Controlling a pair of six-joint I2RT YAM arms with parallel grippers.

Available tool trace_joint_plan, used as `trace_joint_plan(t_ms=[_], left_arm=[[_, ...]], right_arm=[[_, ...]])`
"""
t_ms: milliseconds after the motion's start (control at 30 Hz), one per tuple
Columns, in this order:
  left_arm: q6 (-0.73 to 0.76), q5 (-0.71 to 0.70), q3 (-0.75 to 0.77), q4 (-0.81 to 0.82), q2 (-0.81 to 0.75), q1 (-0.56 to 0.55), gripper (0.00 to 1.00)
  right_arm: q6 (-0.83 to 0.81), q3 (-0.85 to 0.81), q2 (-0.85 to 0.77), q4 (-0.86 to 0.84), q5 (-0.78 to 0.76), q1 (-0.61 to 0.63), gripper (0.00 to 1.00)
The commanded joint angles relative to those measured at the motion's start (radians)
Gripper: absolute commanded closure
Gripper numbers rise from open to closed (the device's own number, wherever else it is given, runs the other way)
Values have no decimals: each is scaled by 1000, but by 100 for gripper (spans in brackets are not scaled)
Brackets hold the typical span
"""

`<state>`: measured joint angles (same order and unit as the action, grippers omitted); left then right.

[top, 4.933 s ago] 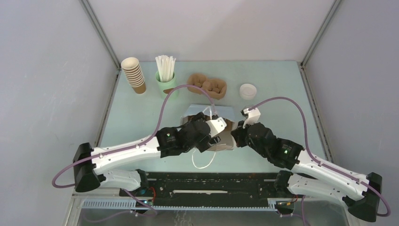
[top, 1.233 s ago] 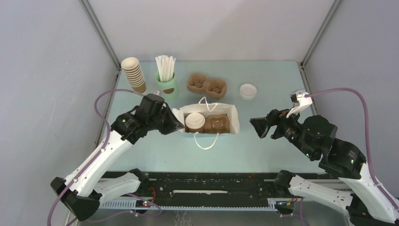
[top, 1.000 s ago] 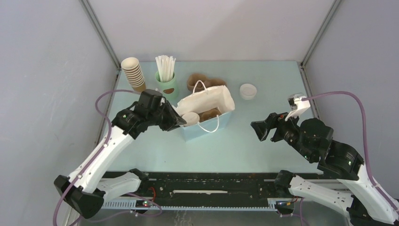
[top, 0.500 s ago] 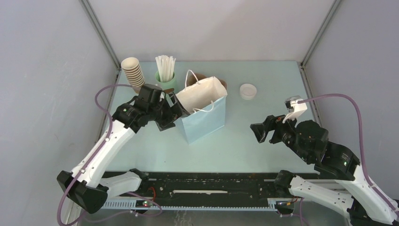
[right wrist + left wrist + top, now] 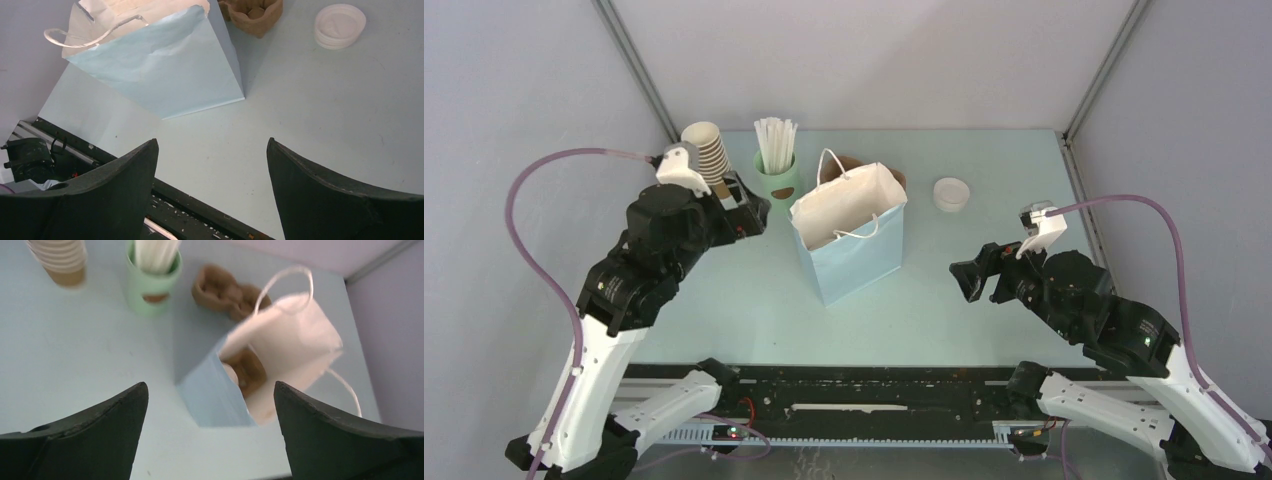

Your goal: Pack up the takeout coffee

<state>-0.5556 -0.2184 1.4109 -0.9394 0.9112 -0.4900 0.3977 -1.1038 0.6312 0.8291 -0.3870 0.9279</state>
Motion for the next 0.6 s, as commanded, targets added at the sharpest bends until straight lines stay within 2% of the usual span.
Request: trace_joint_plan(t_ms=[0, 100, 233, 467, 567], left_arm=[[263, -196, 47, 222, 68, 19, 0], [337, -201, 84, 339, 183, 54, 0], [389, -129, 185, 443, 376, 110, 0], [417, 31, 510, 401, 746, 199, 10], [400, 56, 632, 350, 883, 226, 21]], right_arm=[[-28, 0, 27, -21, 3, -14, 12], [-20, -3, 37, -11, 12, -19, 12], [15, -4, 39, 8, 8, -26, 12], [61, -4, 37, 29, -13, -29, 11], [76, -3, 35, 30, -14, -31, 11]])
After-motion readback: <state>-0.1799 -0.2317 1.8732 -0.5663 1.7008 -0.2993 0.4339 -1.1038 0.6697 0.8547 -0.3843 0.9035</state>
